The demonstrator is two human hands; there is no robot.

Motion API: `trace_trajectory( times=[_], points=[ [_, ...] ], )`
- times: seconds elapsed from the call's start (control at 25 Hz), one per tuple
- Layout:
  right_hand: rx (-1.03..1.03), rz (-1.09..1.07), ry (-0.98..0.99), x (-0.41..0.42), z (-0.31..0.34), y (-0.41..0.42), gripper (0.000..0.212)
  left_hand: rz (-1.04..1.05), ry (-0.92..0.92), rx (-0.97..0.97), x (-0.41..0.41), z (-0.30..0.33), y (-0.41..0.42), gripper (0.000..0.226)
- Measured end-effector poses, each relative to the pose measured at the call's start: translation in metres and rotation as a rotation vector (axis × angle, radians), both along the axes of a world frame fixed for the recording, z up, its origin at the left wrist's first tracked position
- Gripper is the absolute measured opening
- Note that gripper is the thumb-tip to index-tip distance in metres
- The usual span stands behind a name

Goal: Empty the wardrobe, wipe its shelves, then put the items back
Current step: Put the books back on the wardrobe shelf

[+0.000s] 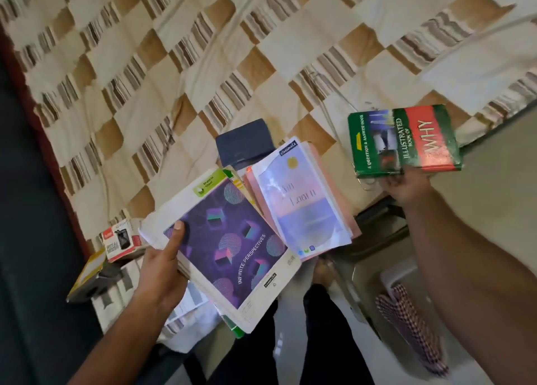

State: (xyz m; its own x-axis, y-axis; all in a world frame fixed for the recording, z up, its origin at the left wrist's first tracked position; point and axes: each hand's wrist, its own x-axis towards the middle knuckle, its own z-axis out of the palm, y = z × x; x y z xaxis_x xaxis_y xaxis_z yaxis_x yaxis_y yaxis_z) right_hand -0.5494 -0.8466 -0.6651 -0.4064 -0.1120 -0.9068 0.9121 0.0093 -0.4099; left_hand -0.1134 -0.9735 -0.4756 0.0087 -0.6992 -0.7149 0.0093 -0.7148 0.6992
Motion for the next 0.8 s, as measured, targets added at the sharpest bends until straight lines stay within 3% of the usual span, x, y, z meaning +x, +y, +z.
trace_trajectory(
  times=[0.08, 0.16, 0.24, 0.36, 0.44, 0.56, 0.68, 0.8],
  points=[
    [0.191, 0.207, 0.152, 0.022, 0.0, 0.004, 0.013, 0.003, 0.004, 0.005, -0.002, -0.002, 0.006, 0.042],
    [0.3, 0.354, 0.473, 0.047, 0.033, -0.002, 0.029, -0.007, 0.032, 0.052, -0.011, -0.003, 0.008, 0.042],
    [0.044, 0.642, 0.507, 0.082, 0.078, -0.009, 0.039, -0.07, 0.076, 0.135, -0.027, -0.005, 0.007, 0.043],
    [-0.257, 1.095, 0.273, 0.135, 0.126, 0.009, 0.065, -0.195, 0.176, 0.211, -0.059, -0.006, 0.006, 0.044],
    [-0.365, 1.079, 0.23, 0.154, 0.144, 0.031, 0.058, -0.248, 0.265, 0.216, -0.08, -0.01, 0.005, 0.046],
    [-0.324, 0.952, 0.419, 0.157, 0.16, 0.056, 0.055, -0.395, 0.254, 0.246, -0.107, -0.026, -0.001, 0.058],
    [-0.088, 0.84, 0.627, 0.157, 0.164, 0.078, 0.046, -0.415, 0.057, 0.329, -0.124, -0.062, -0.012, 0.067],
    [0.269, 0.776, 0.777, 0.156, 0.169, 0.105, 0.033, -0.501, -0.087, 0.297, -0.133, -0.107, -0.017, 0.054]
  ],
)
